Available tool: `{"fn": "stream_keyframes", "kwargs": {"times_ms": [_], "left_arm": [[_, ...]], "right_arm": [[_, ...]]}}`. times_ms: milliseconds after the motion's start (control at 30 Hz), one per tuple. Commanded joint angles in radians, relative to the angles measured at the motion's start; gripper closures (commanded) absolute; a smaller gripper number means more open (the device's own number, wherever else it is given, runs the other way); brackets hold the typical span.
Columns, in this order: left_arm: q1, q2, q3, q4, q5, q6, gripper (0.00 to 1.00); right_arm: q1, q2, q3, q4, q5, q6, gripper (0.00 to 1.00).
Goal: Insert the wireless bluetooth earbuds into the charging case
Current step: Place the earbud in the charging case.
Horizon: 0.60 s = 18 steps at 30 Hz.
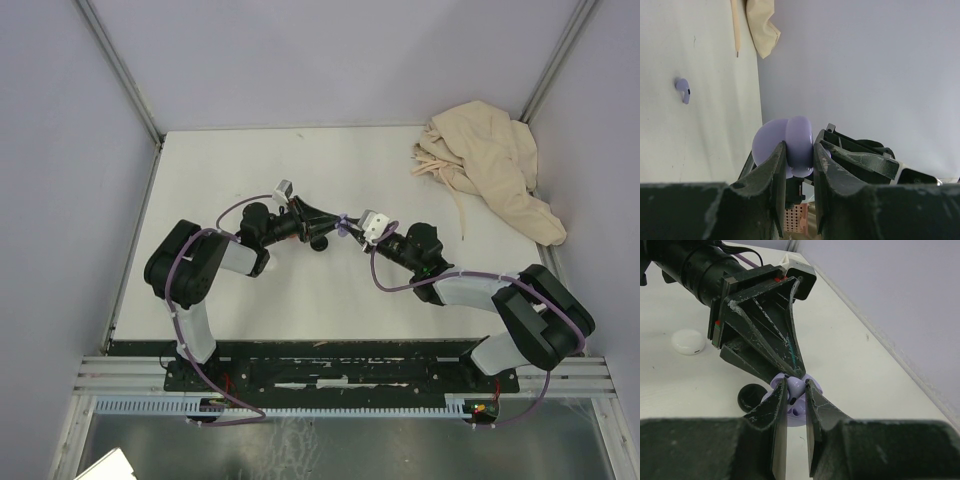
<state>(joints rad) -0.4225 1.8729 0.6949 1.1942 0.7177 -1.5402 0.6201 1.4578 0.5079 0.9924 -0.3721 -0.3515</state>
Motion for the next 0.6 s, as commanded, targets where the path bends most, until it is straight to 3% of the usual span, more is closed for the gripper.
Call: {"fn": "stream_keyframes", "kwargs": {"times_ms": [0,567], "left_arm": [[-0.004,-0.031,0.027,0.032,0.028,-0.006,0.97],[-0.006,-0.032,0.035,0.046,0.031,-0.017,0.97]], "right_arm": [[0.005,-0.005,0.014,0.003,0.015,-0.016,0.98],[0.006,0.011,0.021,0.005,0.009,-0.008,0.98]]}}
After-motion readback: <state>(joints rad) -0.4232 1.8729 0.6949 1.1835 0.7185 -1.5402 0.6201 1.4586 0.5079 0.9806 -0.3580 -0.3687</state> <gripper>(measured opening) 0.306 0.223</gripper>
